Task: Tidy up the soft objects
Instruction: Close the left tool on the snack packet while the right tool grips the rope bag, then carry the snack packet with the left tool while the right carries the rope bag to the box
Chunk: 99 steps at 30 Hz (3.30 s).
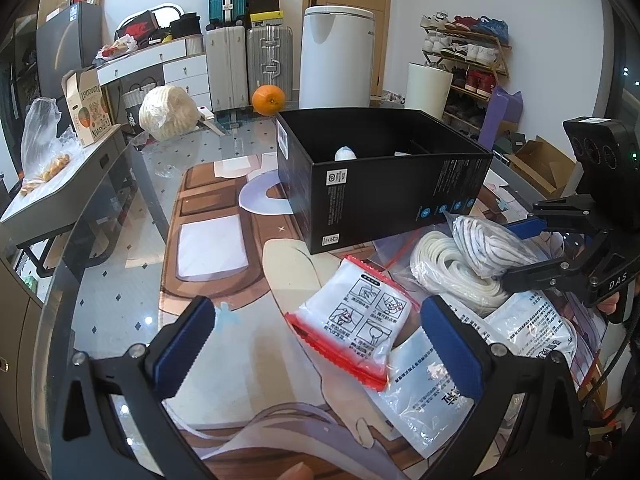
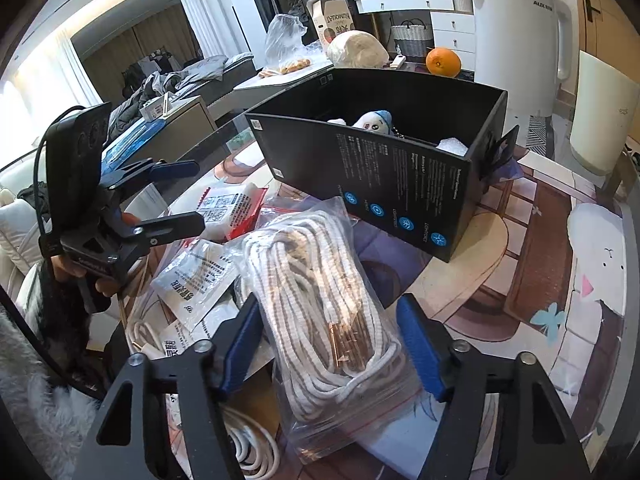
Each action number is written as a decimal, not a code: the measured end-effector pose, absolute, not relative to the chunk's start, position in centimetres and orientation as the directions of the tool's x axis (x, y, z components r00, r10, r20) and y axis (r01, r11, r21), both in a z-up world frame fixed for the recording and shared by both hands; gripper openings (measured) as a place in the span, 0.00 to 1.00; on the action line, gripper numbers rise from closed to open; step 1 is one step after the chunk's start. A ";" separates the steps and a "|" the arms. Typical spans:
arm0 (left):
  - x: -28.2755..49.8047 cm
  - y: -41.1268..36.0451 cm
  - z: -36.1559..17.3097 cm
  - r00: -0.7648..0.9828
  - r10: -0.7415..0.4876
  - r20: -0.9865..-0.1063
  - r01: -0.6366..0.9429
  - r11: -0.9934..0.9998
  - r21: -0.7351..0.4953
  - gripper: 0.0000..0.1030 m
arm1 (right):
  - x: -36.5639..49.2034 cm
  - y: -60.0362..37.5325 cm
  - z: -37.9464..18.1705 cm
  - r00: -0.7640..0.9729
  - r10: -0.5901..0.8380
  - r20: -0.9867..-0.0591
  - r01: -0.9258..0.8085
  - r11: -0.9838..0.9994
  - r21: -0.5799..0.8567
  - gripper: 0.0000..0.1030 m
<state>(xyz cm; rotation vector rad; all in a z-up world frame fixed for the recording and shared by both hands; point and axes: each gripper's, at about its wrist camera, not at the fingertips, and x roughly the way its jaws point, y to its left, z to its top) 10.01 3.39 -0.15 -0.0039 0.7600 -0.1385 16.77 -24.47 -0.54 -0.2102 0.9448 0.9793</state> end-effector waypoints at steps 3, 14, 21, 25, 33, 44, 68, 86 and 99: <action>10.0 3.4 -0.2 0.712 -0.127 -0.691 0.126 0.991 -0.053 1.00 | 16.7 -24.5 -0.6 0.214 0.615 -0.759 -0.780 0.575 0.247 0.65; 10.4 3.7 -0.5 0.682 -0.167 -0.712 0.142 0.985 -0.095 1.00 | 16.1 -25.2 -0.1 0.241 0.637 -0.733 -0.775 0.580 0.249 0.42; 10.8 3.3 -0.8 0.667 -0.155 -0.729 0.147 0.986 -0.075 1.00 | 15.4 -25.5 0.3 0.265 0.643 -0.718 -0.784 0.577 0.228 0.40; 11.3 2.8 -1.0 0.648 -0.142 -0.748 0.155 0.986 -0.052 0.98 | 15.2 -25.7 0.5 0.267 0.651 -0.711 -0.782 0.577 0.235 0.40; 11.4 2.8 -1.2 0.642 -0.172 -0.747 0.181 0.981 -0.070 0.65 | 15.0 -26.1 0.7 0.274 0.657 -0.703 -0.782 0.578 0.235 0.40; 10.7 2.7 -0.8 0.661 -0.196 -0.724 0.203 0.976 -0.079 0.51 | 14.6 -26.5 1.1 0.284 0.664 -0.692 -0.781 0.579 0.235 0.40; 9.8 3.4 4.9 0.804 -0.102 -0.586 0.066 0.994 -0.082 0.51 | 13.2 -27.5 5.9 0.411 0.715 -0.566 -0.766 0.607 0.210 0.40; 12.9 2.5 6.2 0.842 -0.077 -0.533 0.047 0.997 -0.069 0.52 | 15.0 -25.9 8.1 0.500 0.694 -0.518 -0.731 0.659 0.178 0.40; 15.5 1.8 6.1 0.846 -0.089 -0.526 0.071 0.996 -0.053 0.52 | 17.3 -24.7 7.5 0.528 0.660 -0.534 -0.702 0.693 0.163 0.40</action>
